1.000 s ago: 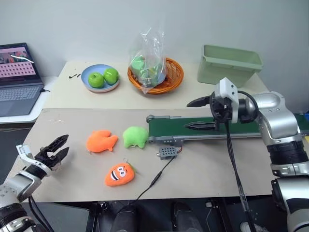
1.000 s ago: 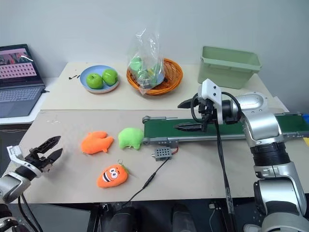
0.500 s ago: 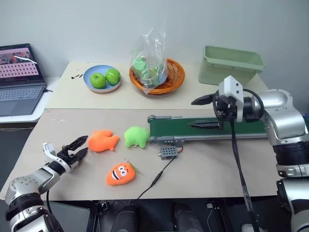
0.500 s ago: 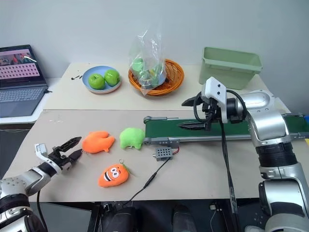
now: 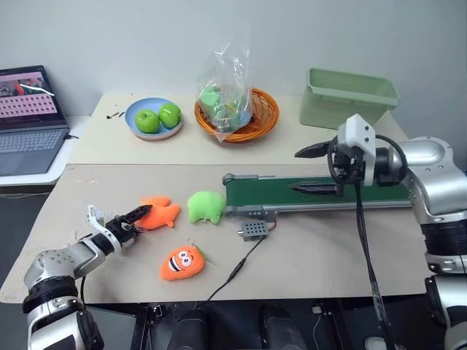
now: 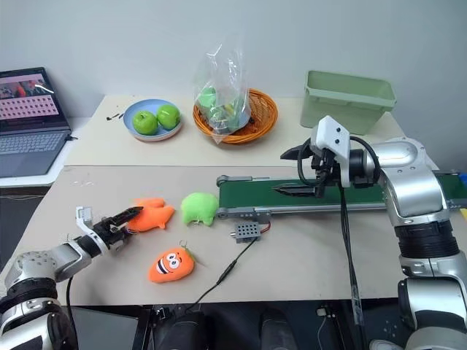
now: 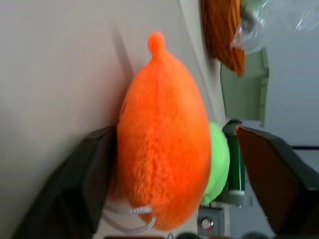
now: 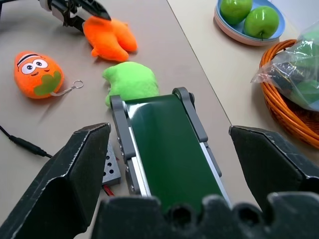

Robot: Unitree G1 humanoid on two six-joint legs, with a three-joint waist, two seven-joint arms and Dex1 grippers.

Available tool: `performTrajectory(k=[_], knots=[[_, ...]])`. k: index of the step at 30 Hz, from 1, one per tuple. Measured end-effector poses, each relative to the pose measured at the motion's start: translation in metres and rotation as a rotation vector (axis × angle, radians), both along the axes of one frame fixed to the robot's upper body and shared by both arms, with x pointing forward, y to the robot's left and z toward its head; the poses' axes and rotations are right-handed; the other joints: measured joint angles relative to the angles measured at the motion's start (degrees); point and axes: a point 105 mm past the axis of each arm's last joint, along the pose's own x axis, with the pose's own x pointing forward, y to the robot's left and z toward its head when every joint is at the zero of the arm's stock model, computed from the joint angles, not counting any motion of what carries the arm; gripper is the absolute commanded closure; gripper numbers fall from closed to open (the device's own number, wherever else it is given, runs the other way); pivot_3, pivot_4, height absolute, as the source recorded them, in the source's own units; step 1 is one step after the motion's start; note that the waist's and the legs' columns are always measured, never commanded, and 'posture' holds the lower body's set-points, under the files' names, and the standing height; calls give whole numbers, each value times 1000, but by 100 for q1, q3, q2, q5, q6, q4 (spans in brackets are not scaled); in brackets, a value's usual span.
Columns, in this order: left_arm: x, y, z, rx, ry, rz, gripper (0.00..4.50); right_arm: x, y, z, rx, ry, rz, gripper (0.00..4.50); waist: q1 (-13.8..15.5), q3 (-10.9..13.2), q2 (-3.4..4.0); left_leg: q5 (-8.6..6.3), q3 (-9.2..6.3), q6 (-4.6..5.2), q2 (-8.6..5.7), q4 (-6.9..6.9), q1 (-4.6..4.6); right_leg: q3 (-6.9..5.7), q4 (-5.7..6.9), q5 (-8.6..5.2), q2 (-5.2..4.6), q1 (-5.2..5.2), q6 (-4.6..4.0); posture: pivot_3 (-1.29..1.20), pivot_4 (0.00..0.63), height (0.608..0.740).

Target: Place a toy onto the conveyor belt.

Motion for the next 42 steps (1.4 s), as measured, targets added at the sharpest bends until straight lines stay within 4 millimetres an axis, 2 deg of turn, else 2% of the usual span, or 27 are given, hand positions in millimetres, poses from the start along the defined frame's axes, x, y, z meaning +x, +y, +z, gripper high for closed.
performTrajectory(k=[3, 6, 9, 13, 15, 17, 19, 22, 23, 24, 25, 26, 29, 31, 33, 37, 42], knots=[[0, -2, 2, 3, -5, -12, 3503, 0, 0, 0, 1, 1, -3, 0, -4, 0, 0, 0, 0, 0, 0, 0, 0, 1, -2, 0, 0, -2, 0, 0, 150, 740], [-1, 0, 4, 11, -16, -8, 4389, 0, 0, 0, 1, 1, -3, 0, -10, 0, 0, 0, 0, 0, 1, 0, 0, 1, -2, 0, 0, -2, 0, 0, 150, 740], [2, 6, 13, 39, -75, 19, 4389, 0, 0, 0, 1, 1, -3, 0, -10, 1, -2, 0, 0, 0, 3, 0, -2, 1, -2, 0, 1, -4, 0, 0, 150, 740], [9, 16, 47, 138, -248, 56, 4389, 1, 0, -1, 3, 3, -2, 0, -6, 2, -3, 0, 0, 0, 1, 0, -2, 2, -5, 0, -2, -3, 0, 0, 150, 740], [15, 15, 70, 235, -369, 77, 4389, 1, 0, -1, 4, 7, -6, 0, 0, 4, -8, 0, -1, -1, 2, 0, -6, 1, -6, 0, -3, -4, 0, 0, 150, 740], [28, 9, 107, 392, -549, 114, 4389, 2, 1, -1, 8, 10, -4, 0, 52, 7, -13, 2, -4, -5, 2, 0, -8, -3, -9, 2, -3, -4, -3, 0, 150, 740], [41, -9, 141, 608, -704, 116, 4389, 3, 2, 0, 11, 6, 1, 0, 81, 7, -13, 2, -2, -5, -2, 0, -7, -1, -11, 2, -4, 0, -3, 0, 150, 740], [58, -48, 165, 862, -846, 97, 4389, 4, 5, 0, 15, 5, 6, 0, 120, 7, -13, 0, 1, -2, -8, 0, -8, 2, -11, 3, -6, 4, -2, 0, 150, 740], [62, -59, 164, 941, -867, 85, 4389, 4, 8, 0, 17, 5, 14, 0, 117, 7, -13, -1, 1, 0, -7, 0, -11, 2, -8, 3, -5, 3, -1, 0, 150, 740], [66, -67, 159, 1144, -896, 56, 4389, 5, 9, 0, 17, 4, 17, 0, 89, 7, -13, -1, 3, 0, -6, -1, -13, 6, -7, 4, -1, -3, -1, 0, 150, 740], [67, -71, 155, 1265, -920, 30, 4389, 5, 9, 1, 17, 2, 17, 0, 60, 7, -13, 0, 5, 0, -6, -7, -13, 10, -5, 4, 1, -4, -1, 0, 150, 740], [66, -81, 151, 1491, -1001, -9, 4389, 6, 9, 3, 16, -3, 15, 0, 31, 7, -13, 0, 6, 0, -6, -20, -12, 11, -7, 4, 1, -7, -1, 0, 150, 740], [62, -99, 150, 1724, -1169, -58, 4389, 8, 9, 7, 16, -16, 15, 0, 3, 7, -13, 0, 6, 1, -1, -29, -14, 8, -10, 3, 3, -13, -1, 0, 150, 740], [60, -114, 149, 1899, -1341, -124, 4389, 7, 9, 8, 14, -18, 23, 0, 11, 7, -12, 0, 7, 1, -1, -29, -14, 6, -9, 3, 1, -13, -1, 0, 150, 740], [61, -120, 145, 1961, -1414, -181, 4389, 7, 10, 9, 13, -20, 27, 0, 15, 7, -12, 1, 8, 1, -2, -27, -14, 5, -9, 3, 0, -10, -1, 0, 150, 740], [59, -147, 127, 2110, -1664, -382, 4389, 7, 11, 13, 11, -36, 32, 0, 23, 7, -12, 0, 9, 2, -2, -26, -15, 2, -9, 3, 1, -9, -1, 0, 150, 740], [57, -167, 114, 2154, -1881, -508, 4389, 6, 11, 13, 9, -44, 29, 0, 36, 7, -12, 0, 9, 4, -2, -24, -33, 0, -9, 3, 0, -23, 0, 0, 150, 740]])
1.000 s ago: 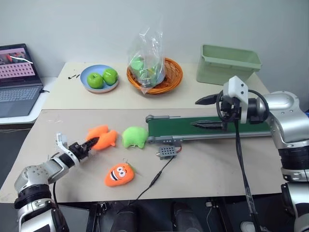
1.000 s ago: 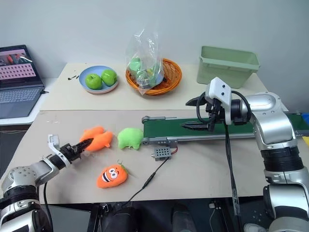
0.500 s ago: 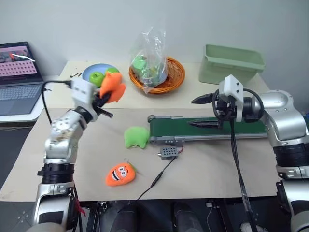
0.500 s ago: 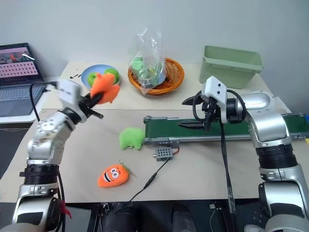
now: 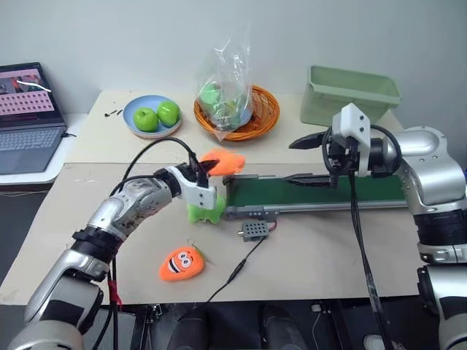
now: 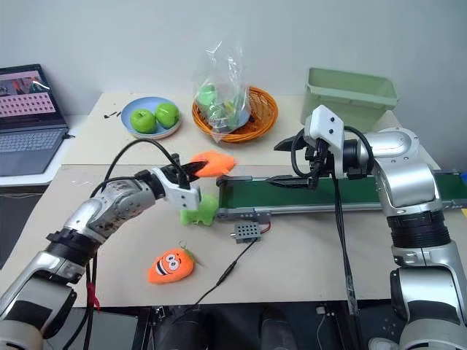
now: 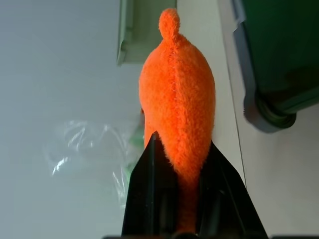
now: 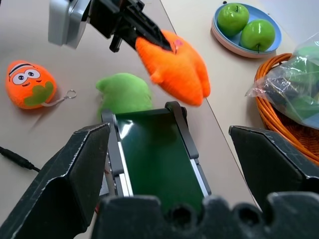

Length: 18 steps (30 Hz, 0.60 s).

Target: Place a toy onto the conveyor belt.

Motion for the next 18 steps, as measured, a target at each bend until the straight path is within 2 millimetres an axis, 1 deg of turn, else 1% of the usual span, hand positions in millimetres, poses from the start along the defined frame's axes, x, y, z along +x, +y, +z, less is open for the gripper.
performTrajectory(k=[4, 6, 8, 12, 14, 16, 18], knots=[[2, -10, 0, 38, -34, -58, 4389, -4, 0, -3, -1, 2, 2, 0, 5, 0, 0, 0, 0, 0, 0, 3, 0, -1, 2, 0, 0, 0, 0, 0, 150, 740], [4, -15, -4, 55, -35, -82, 4389, -5, -1, -4, -2, 9, -1, 0, 9, 0, 0, 0, 0, 0, 0, 4, 0, -2, 3, 0, 1, 0, 1, 0, 150, 740], [2, -21, -8, 72, -24, -111, 4389, -6, -3, -6, -2, 13, -9, 0, 17, 0, 0, 0, 0, 0, 0, 5, -1, -2, 2, 0, 1, 1, 1, 0, 150, 740], [-7, -34, -26, 144, 20, -211, 4389, -5, -3, -6, 2, 6, -28, 0, 19, 0, 0, 0, 0, 0, 0, 5, -1, -2, 3, 0, 1, 0, 1, 0, 150, 740], [-7, -38, -32, 178, 39, -240, 4389, -5, -3, -5, 1, 2, -29, 0, 25, 0, 0, 0, -1, 0, 0, 8, -1, -4, 4, 0, 1, 0, 1, 0, 150, 740], [-4, -40, -32, 203, 41, -254, 4389, -5, -3, -5, 0, 0, -30, 0, 27, 0, 0, 0, -1, 1, 0, 12, -1, -4, 5, 0, 2, 2, 1, 0, 150, 740], [2, -40, -28, 226, 34, -253, 4389, -5, -3, -5, 0, -4, -34, 0, 24, 0, 0, 0, -1, 1, 0, 13, -1, -3, 5, 0, 1, 2, 2, 0, 150, 740]])
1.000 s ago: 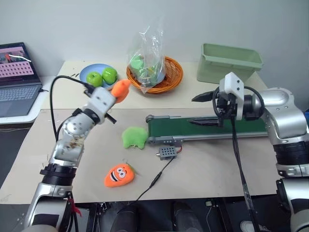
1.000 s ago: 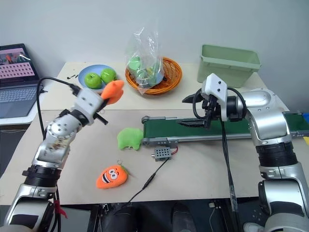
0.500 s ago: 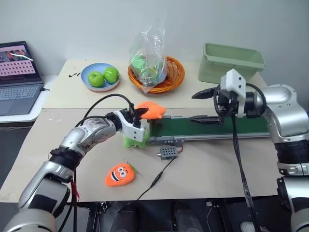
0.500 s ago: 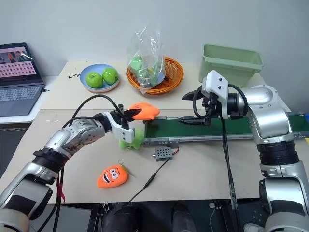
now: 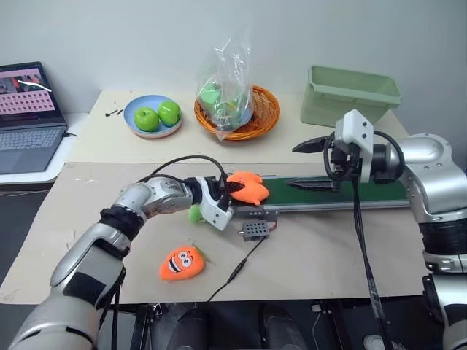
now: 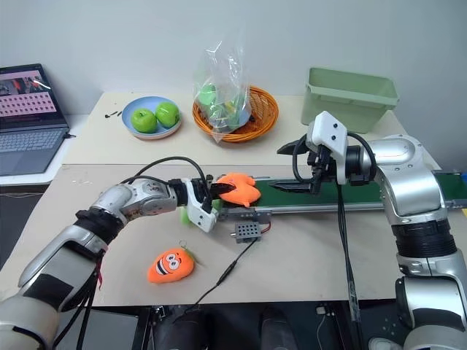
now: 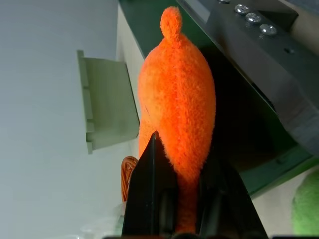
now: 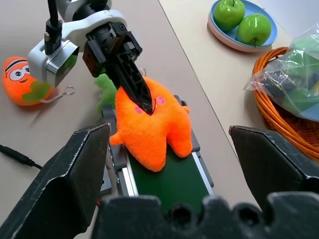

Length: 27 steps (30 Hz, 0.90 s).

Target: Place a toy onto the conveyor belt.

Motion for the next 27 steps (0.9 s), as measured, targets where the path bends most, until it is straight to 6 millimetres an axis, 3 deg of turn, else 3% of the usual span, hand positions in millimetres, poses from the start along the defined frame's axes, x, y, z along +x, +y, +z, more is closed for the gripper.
performTrajectory(k=[1, 3, 4, 8, 13, 22, 27], knots=[[2, 1, 1, 13, -7, 1, 4389, 0, 0, 0, 0, -2, -1, 0, -3, 0, 0, -1, 0, 1, 0, 0, 0, 0, 0, 0, 0, 0, 0, 0, 150, 740], [5, 2, 1, 23, -4, 1, 3594, 0, 1, 0, 0, -3, -3, 0, -7, 0, 0, -1, 0, 1, 0, 0, 0, 1, 0, 0, 0, 0, 1, 0, 150, 740], [5, 2, -1, 28, 6, 0, 3434, 0, 1, 0, 0, -3, -3, 0, -7, 0, 0, -1, 0, 1, 0, 0, 0, 0, 0, 0, 0, 0, 1, 0, 150, 740], [6, 7, -6, 45, 42, 9, 1925, -1, 0, -1, 0, 3, -7, 0, -2, 0, 0, -1, 0, 1, 0, 2, 0, 0, 2, 0, 0, 0, 1, 0, 150, 740], [3, 4, 3, 24, 56, -22, 111, 0, 0, -1, 0, 2, -9, 0, -12, 0, 0, -1, 0, 1, 1, 3, 0, 1, 1, 0, 0, 0, 1, 0, 150, 740], [7, 17, 20, -24, 114, 47, 111, 1, 0, -1, -2, 2, -14, 0, -53, 0, 0, -1, -1, 1, 1, 4, -1, 0, 3, 0, -1, 0, 1, 0, 150, 740], [8, 24, 22, -325, 512, 233, 111, 1, 0, 0, -5, -2, -9, 0, -67, -1, 2, -1, -7, 2, 5, 15, -18, -1, 11, -1, 2, -15, 1, 0, 150, 740]])
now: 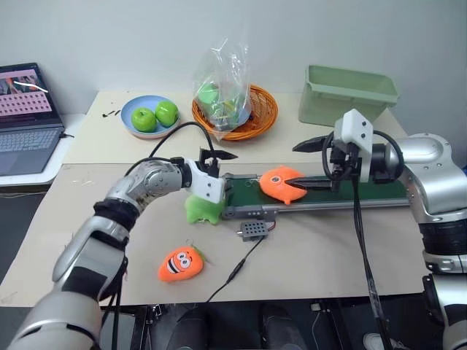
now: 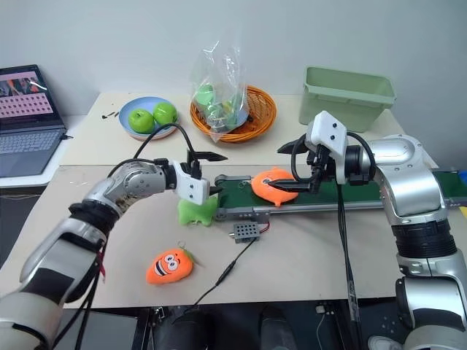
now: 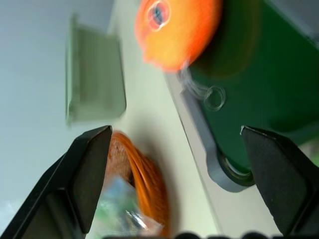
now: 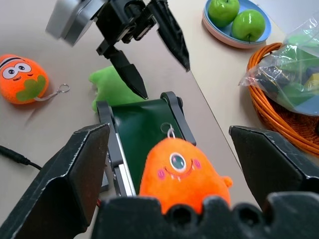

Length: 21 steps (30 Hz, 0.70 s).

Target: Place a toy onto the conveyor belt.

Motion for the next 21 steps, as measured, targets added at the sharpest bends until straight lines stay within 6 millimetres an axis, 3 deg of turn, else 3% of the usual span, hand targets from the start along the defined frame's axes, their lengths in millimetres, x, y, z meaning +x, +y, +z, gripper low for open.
performTrajectory(k=[7, 17, 21], knots=[[-23, 20, 26, -398, 495, 113, 111, -1, 0, 1, 3, 3, 9, 0, -33, 0, 0, -3, -10, 5, 6, 46, -37, 5, 29, -1, 9, -36, 1, 0, 150, 740], [-50, 49, 35, -621, 714, 219, 111, -3, 5, 1, 29, 13, 32, 0, -12, 0, 0, -3, -9, 5, 4, 56, -31, 7, 48, -1, 7, -34, 0, 0, 150, 740], [-59, 47, 39, -655, 744, 211, 111, -4, 7, 2, 47, 20, 45, 0, 4, 0, 0, -3, -9, 5, 3, 56, -32, 7, 47, -1, 6, -34, 0, 0, 150, 740]])
